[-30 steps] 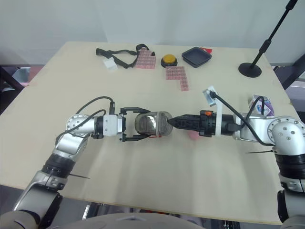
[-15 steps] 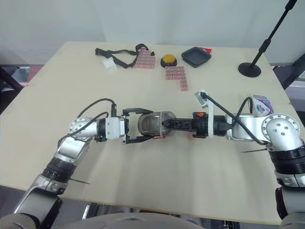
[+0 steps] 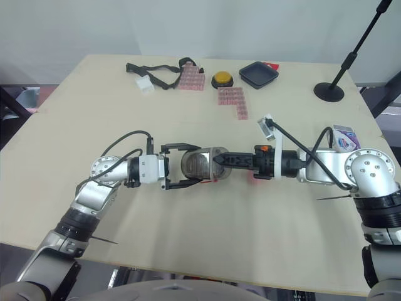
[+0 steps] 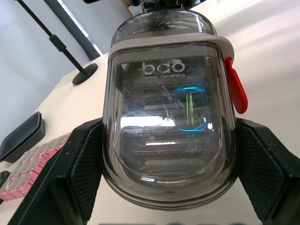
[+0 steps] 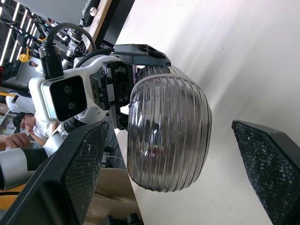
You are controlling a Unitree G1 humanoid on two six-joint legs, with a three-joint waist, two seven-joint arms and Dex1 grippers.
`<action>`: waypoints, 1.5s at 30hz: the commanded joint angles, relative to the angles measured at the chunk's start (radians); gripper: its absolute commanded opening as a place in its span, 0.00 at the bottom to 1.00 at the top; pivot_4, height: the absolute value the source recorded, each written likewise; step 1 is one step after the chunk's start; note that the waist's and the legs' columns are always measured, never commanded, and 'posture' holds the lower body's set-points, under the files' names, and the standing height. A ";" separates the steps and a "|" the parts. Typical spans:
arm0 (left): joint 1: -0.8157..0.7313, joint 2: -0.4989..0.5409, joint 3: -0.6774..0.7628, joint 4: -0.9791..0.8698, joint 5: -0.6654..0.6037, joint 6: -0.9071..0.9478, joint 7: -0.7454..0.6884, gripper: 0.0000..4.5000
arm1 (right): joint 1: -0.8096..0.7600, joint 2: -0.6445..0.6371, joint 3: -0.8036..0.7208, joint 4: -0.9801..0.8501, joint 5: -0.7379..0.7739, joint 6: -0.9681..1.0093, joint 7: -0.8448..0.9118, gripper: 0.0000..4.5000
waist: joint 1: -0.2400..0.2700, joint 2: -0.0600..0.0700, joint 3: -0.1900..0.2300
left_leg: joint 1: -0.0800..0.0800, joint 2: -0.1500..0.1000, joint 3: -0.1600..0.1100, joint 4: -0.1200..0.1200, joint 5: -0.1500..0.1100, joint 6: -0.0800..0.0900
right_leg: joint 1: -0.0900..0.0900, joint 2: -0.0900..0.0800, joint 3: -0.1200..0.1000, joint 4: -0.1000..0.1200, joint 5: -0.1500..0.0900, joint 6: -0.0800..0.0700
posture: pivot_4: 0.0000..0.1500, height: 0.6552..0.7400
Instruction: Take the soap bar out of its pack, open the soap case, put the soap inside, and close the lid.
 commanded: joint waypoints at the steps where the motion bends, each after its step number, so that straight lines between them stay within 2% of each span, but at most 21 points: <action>1: -0.018 0.002 -0.005 -0.030 0.000 -0.003 0.013 0.77 | -0.006 -0.013 -0.010 -0.023 0.023 -0.001 0.011 1.00 | 0.000 0.000 0.000 | 0.000 0.000 0.000 0.000 0.000 0.000 | 0.000 0.000 0.000 0.000 0.000 0.000 | 1.00 1.00; 4: -0.020 0.002 -0.005 -0.029 0.002 -0.004 0.015 0.77 | -0.007 -0.010 -0.008 -0.019 0.019 -0.002 0.008 1.00 | 0.001 0.000 0.000 | 0.000 0.000 0.000 0.000 0.000 0.000 | 0.000 0.000 0.000 0.000 0.000 0.000 | 1.00 1.00; 8: -0.024 0.003 -0.007 -0.025 0.003 -0.005 0.018 0.77 | -0.010 -0.009 -0.003 -0.014 0.006 0.004 0.010 0.76 | 0.001 0.000 0.000 | 0.000 0.000 0.000 0.000 0.000 0.000 | 0.000 0.000 0.000 0.000 0.000 0.000 | 1.00 1.00; 11: -0.031 0.000 -0.008 -0.023 0.005 -0.005 0.024 0.77 | -0.013 -0.008 -0.003 -0.007 -0.001 0.009 0.014 0.52 | 0.002 0.000 0.000 | 0.000 0.000 0.000 0.000 0.000 0.000 | 0.000 0.000 0.000 0.001 0.000 0.000 | 1.00 1.00; 13: -0.033 -0.002 -0.008 -0.022 0.006 -0.005 0.028 0.77 | -0.014 -0.009 -0.002 -0.005 -0.007 0.013 0.019 0.45 | 0.002 0.000 0.000 | 0.000 0.000 0.000 0.000 0.000 0.000 | 0.000 0.000 0.000 0.001 0.000 0.000 | 1.00 1.00; 22: -0.039 -0.002 -0.004 -0.021 0.007 0.000 0.033 0.77 | -0.012 -0.003 0.002 0.005 0.035 0.026 0.058 0.45 | 0.003 0.000 0.000 | 0.000 0.000 0.000 0.000 0.000 0.000 | 0.000 0.000 0.000 0.002 0.000 0.000 | 1.00 1.00; 33: -0.001 0.024 -0.003 -0.044 0.000 0.006 0.031 0.77 | -0.014 -0.017 -0.024 0.073 0.076 0.097 0.216 0.45 | 0.005 0.000 0.000 | 0.000 -0.001 0.000 0.001 0.000 0.000 | 0.000 0.001 0.000 0.003 0.000 0.000 | 1.00 1.00; 45: 0.020 0.037 -0.006 -0.061 0.002 0.029 0.041 0.77 | -0.013 -0.099 -0.051 0.161 0.034 0.112 0.210 0.45 | 0.007 0.000 0.000 | 0.000 -0.001 0.000 0.002 0.000 0.000 | 0.001 0.001 0.000 0.003 0.000 0.000 | 1.00 1.00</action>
